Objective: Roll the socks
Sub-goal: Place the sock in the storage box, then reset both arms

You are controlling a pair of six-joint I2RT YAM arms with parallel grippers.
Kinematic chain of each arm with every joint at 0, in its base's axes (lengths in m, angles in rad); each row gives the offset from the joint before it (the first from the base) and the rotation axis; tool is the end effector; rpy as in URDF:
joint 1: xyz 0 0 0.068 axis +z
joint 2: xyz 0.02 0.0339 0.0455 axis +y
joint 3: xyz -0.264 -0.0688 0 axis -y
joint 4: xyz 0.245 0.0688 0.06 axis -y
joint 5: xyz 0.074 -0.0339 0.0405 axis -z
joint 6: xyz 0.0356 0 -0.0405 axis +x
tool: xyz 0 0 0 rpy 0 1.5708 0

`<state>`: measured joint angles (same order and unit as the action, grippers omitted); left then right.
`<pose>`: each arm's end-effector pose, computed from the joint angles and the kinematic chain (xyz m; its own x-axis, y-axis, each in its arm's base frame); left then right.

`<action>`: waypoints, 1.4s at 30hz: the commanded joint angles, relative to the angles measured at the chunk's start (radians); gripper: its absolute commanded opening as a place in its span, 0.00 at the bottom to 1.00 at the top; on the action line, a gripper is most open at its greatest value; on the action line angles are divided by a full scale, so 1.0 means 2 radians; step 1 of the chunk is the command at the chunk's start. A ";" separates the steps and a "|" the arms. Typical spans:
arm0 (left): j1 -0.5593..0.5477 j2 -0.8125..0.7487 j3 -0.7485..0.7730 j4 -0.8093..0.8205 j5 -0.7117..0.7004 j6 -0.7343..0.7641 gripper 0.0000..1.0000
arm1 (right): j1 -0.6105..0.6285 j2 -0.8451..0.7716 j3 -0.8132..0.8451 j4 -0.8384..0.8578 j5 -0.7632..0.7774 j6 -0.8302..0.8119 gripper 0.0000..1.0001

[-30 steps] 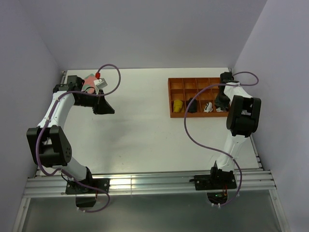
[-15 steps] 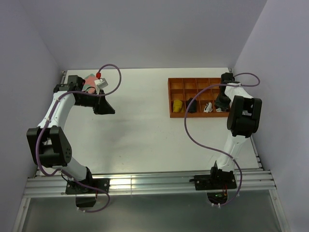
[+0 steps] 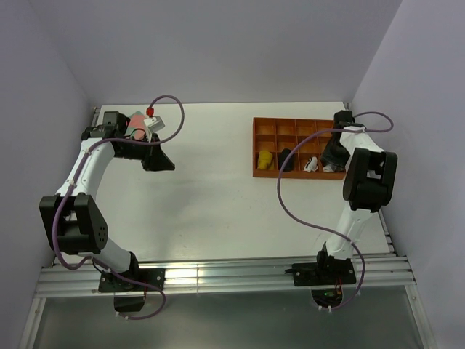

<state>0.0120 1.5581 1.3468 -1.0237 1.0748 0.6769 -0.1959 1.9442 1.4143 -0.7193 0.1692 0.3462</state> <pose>0.2991 -0.0277 0.2989 -0.5580 0.2914 -0.7770 0.8128 0.3808 -0.4409 0.3838 -0.0823 0.1837 -0.7926 0.4983 -0.3515 0.5454 0.8371 -0.0430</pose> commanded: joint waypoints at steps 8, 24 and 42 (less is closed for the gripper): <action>-0.026 -0.025 0.002 0.045 -0.007 -0.041 0.18 | -0.001 -0.089 -0.001 -0.018 0.007 0.022 0.54; -0.027 -0.151 -0.090 0.183 -0.092 -0.187 0.18 | 0.046 -0.408 -0.149 0.041 -0.075 0.013 0.90; -0.025 -0.209 -0.156 0.232 -0.179 -0.238 0.19 | 0.190 -0.707 -0.301 0.047 -0.120 0.016 1.00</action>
<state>-0.0391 1.1557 1.0363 -0.6022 0.7311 0.2211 0.1749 0.5236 0.8017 -0.6563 -0.0490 0.3851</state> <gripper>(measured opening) 0.191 0.998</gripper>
